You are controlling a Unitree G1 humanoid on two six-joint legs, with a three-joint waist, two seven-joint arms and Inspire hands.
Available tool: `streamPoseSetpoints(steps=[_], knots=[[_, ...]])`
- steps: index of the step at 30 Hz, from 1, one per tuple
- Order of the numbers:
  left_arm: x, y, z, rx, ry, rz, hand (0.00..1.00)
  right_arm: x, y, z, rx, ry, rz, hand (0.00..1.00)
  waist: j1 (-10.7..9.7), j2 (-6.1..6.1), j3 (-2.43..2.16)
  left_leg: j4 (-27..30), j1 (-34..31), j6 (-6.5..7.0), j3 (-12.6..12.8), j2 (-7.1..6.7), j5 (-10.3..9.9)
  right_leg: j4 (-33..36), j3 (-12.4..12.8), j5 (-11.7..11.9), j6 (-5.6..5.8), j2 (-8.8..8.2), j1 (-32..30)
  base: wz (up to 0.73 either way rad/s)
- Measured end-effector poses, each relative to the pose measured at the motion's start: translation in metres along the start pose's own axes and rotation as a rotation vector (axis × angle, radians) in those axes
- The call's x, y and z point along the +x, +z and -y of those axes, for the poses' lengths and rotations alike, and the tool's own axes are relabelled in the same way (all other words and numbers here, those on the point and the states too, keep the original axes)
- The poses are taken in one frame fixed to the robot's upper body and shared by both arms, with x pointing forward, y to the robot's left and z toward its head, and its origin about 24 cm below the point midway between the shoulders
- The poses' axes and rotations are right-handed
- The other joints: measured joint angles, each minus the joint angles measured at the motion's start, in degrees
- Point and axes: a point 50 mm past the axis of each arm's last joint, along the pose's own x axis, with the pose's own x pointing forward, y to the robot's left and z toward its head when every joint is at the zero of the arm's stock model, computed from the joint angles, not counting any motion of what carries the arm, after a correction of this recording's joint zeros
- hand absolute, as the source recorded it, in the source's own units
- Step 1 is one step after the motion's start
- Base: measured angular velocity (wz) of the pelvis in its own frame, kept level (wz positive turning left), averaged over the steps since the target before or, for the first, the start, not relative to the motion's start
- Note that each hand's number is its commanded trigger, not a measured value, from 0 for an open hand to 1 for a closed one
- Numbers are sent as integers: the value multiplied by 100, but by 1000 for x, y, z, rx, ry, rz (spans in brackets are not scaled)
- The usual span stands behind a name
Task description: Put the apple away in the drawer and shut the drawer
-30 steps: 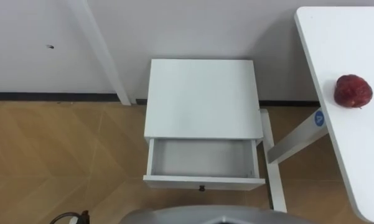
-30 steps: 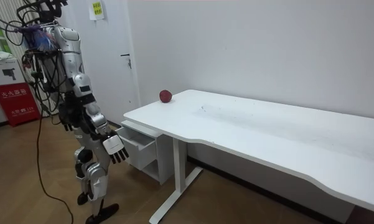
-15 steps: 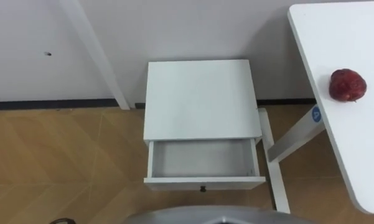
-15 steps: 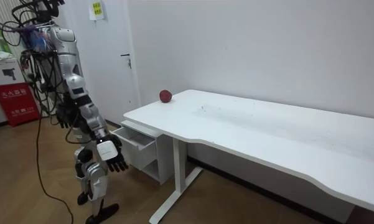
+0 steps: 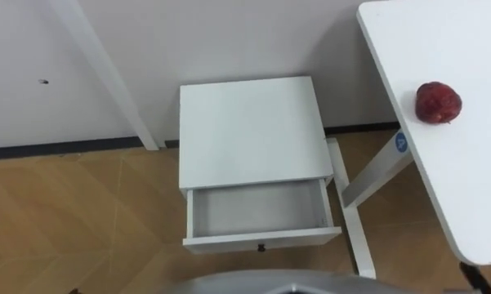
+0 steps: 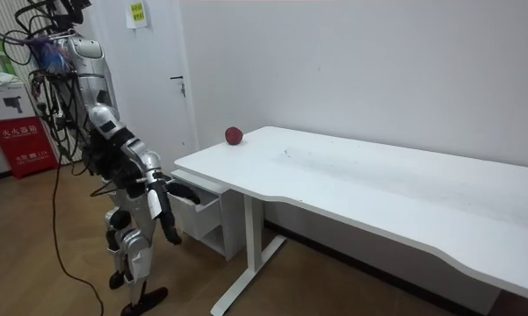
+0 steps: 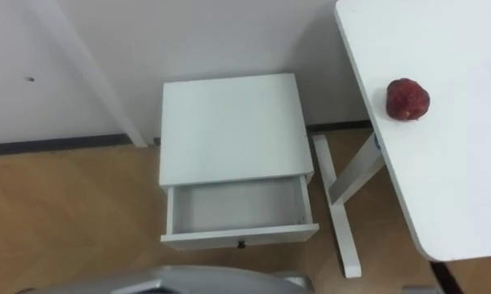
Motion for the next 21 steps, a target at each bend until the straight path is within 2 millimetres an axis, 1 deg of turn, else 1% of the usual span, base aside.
streamPoseSetpoints(steps=[1,3,5,7,9,13,16,17,18,19,21], knots=[[0,0,0,-1,1,2,0,-2,3,-3,8,-1,9,0,1,1,2,-9,-11,0,8,0,0,2,10,0,0,-1,-22,-8],[0,-1,-1,1,2,-1,0,-8,15,-13,47,3,61,0,1,-1,1,-44,-17,1,68,-1,1,14,77,-2,3,-1,-75,-12],[0,0,-1,0,2,5,0,-10,22,-16,53,-2,103,0,2,-19,2,-54,-43,1,79,-3,1,10,96,-3,6,-1,-100,-5],[0,2,-1,-3,-3,11,0,-11,25,-16,53,-26,116,0,12,-30,5,-69,-70,1,95,-2,1,13,126,-3,6,1,-146,-4],[1,6,-2,-8,-2,32,0,-15,33,-16,86,-52,142,0,17,-17,6,-86,-100,1,100,-6,1,31,168,-3,6,0,-198,-4],[2,15,-3,-16,-2,70,0,-21,42,-20,108,-98,176,0,17,-12,10,-87,-101,1,100,-5,2,105,148,-3,6,-1,-233,-2],[3,21,-2,-21,-17,92,0,-31,60,-28,129,-80,306,0,14,-29,49,-74,-120,1,104,-5,1,102,148,-2,7,-5,-255,-1],[3,22,-2,-25,-18,104,0,-36,70,-31,144,-67,373,0,10,-44,55,-63,-150,2,99,-2,1,102,133,-2,7,-5,-274,0],[3,22,-2,-25,-19,107,0,-42,80,-35,157,-45,448,0,13,-44,52,-48,-198,2,100,2,1,112,133,-2,7,-5,-320,0],[3,22,-2,-25,-19,107,0,-46,85,-37,167,-30,486,0,14,-41,55,-42,-220,3,99,3,2,115,134,-2,7,-5,-343,0],[3,19,-2,-22,-18,99,0,-63,103,-45,211,17,610,0,55,-38,52,-40,-243,13,91,3,9,105,139,-2,7,-4,-367,0]])
